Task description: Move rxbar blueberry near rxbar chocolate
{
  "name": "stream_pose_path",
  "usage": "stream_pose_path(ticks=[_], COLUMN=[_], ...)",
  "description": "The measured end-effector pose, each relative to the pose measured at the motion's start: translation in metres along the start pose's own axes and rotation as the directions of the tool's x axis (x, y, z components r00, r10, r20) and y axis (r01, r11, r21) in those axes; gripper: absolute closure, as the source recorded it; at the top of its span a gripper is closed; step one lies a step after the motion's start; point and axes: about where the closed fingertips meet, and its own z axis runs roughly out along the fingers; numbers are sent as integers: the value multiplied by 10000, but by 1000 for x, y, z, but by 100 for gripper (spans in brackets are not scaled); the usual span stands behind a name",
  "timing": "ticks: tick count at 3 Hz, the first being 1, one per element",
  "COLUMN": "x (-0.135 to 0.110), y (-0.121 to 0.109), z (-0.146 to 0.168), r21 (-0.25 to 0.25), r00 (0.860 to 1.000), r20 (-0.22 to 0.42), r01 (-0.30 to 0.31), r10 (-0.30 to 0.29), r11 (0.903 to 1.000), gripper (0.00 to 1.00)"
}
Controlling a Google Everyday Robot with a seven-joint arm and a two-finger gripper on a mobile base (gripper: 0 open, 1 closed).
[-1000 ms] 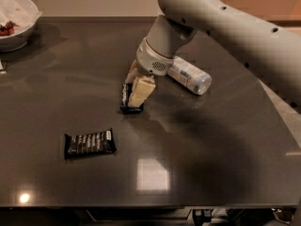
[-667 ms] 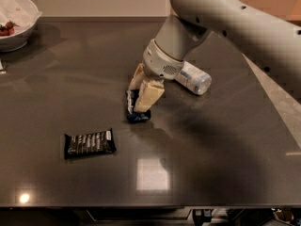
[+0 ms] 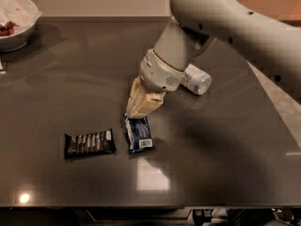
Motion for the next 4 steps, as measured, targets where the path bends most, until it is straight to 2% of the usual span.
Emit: stream_pose_path(ticks=[1,2,4], x=[-11,-21,-23], y=[15,23,21], z=[7,8,9], r21=[-360,-441,-411], r00=[9991,9975,9974], r20=[210,385,360], r01=[379,615,645], r10=[-371,-598,-631], r11=[9986,9971,9971], gripper=[82,59,12])
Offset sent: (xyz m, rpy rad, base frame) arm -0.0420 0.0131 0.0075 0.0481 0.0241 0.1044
